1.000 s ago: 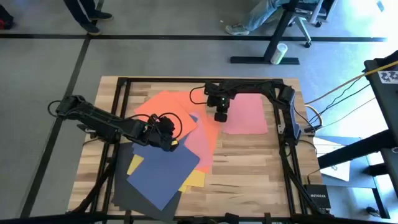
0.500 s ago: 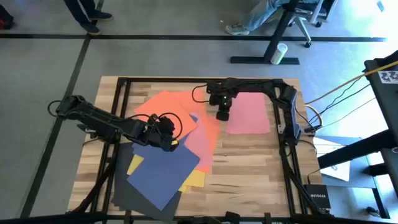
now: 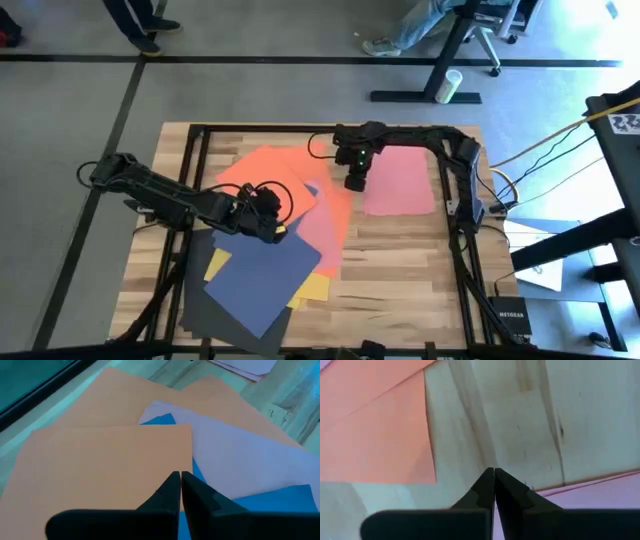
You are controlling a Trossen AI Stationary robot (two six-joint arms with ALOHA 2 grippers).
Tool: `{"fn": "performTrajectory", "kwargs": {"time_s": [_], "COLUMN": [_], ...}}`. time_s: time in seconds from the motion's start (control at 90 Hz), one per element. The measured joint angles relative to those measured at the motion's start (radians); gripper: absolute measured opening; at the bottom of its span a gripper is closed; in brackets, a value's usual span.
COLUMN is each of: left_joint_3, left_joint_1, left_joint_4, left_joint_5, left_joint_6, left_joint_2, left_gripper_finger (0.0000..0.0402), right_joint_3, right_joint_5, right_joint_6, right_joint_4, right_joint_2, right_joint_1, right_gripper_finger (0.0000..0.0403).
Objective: Organize paper
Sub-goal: Stack the pink paper on top of the pink paper
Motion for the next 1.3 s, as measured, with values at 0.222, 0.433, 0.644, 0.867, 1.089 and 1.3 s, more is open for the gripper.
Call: {"fn": "performTrajectory", "kwargs": {"time_s": [0.222,0.433,0.644,0.867,1.089,1.3], "left_joint_3": [0.0,0.0,0.0,0.0,0.0,0.0], "left_joint_1": [0.0,0.0,0.016,0.028,0.028,0.043], "left_joint_4": [0.0,0.011,0.132,0.284,0.341,0.376], "left_joint_5": [0.0,0.0,0.059,0.082,0.095,0.127], "left_joint_6": [-0.007,0.027,0.168,0.369,0.463,0.497], "left_joint_2": [0.0,0.0,0.0,0.0,0.0,0.0], "left_gripper_finger": [0.0,0.0,0.0,0.0,0.0,0.0], "right_joint_3": [-0.017,-0.189,-0.4,-0.588,-0.738,-0.828], "right_joint_5": [-0.002,-0.035,-0.035,-0.036,-0.07,-0.113], "right_joint_6": [-0.012,-0.042,0.0,0.095,0.196,0.231], "right_joint_4": [0.055,0.242,0.432,0.594,0.691,0.749], "right_joint_2": [-0.014,-0.146,-0.342,-0.501,-0.586,-0.611], "right_joint_1": [0.001,0.003,0.003,0.003,0.003,0.017], "right_gripper_finger": [0.0,0.0,0.0,0.0,0.0,0.0]}}
